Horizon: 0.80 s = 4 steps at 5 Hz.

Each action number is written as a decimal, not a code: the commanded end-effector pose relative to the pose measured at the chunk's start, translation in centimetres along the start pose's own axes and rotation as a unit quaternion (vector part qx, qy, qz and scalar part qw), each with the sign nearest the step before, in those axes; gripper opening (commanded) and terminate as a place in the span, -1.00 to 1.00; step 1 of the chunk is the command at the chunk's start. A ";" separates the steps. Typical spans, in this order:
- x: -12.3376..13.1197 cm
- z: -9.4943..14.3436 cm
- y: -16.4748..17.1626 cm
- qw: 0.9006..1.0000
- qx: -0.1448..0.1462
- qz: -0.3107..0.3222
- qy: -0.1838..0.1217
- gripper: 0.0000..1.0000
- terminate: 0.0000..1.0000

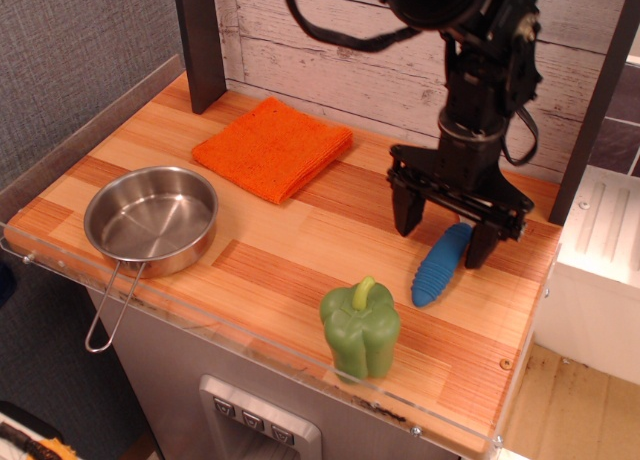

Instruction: Slide the blue spoon closer to the orange rag.

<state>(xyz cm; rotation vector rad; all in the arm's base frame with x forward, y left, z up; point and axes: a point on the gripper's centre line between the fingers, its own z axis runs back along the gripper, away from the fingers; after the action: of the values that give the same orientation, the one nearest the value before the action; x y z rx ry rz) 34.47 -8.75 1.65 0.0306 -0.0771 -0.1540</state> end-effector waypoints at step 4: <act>1.4 5.1 -1.4 0.998 -0.041 -0.006 -0.056 -1.00 -1.00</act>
<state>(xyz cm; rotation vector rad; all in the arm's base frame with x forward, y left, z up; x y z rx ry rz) 34.63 -10.60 4.63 -0.0511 -0.1184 -0.1724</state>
